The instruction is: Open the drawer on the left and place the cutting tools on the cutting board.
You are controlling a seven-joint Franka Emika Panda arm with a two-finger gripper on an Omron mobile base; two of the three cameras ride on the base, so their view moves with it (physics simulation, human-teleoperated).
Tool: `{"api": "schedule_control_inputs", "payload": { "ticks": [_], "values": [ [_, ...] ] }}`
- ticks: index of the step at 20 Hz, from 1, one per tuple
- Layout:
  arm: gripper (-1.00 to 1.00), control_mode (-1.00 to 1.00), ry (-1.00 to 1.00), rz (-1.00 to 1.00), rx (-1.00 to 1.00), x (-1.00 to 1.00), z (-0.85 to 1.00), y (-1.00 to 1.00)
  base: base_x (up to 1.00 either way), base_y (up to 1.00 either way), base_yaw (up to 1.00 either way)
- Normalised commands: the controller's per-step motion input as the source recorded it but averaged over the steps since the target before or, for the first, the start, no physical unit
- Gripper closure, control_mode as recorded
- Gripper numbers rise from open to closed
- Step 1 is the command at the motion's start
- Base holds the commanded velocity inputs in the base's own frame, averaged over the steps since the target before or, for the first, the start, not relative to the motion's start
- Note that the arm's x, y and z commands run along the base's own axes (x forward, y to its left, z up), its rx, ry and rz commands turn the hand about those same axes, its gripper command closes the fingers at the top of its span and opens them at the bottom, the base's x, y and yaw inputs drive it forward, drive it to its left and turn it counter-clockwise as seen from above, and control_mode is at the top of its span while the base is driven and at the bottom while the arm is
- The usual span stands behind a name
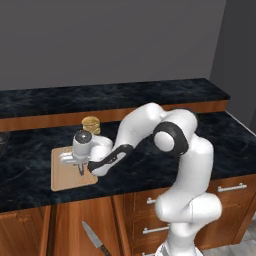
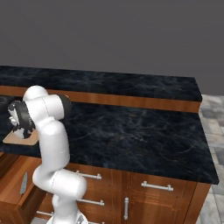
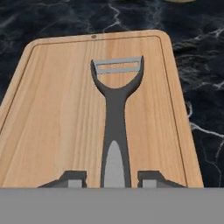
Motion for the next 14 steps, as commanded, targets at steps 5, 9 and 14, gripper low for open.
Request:
{"api": "schedule_control_inputs", "payload": {
  "ticks": [5,9,14],
  "values": [
    [-1.0,-1.0,-0.19,0.0,0.0,-0.13,0.55,0.01,0.0,0.0,0.0],
    [-1.0,-1.0,-0.09,-0.05,0.0,-0.23,0.95,0.0,0.0,0.0,0.0],
    [-1.0,-1.0,-0.03,-0.02,0.0,-0.11,0.22,0.0,0.0,0.0,0.0]
  ]
}}
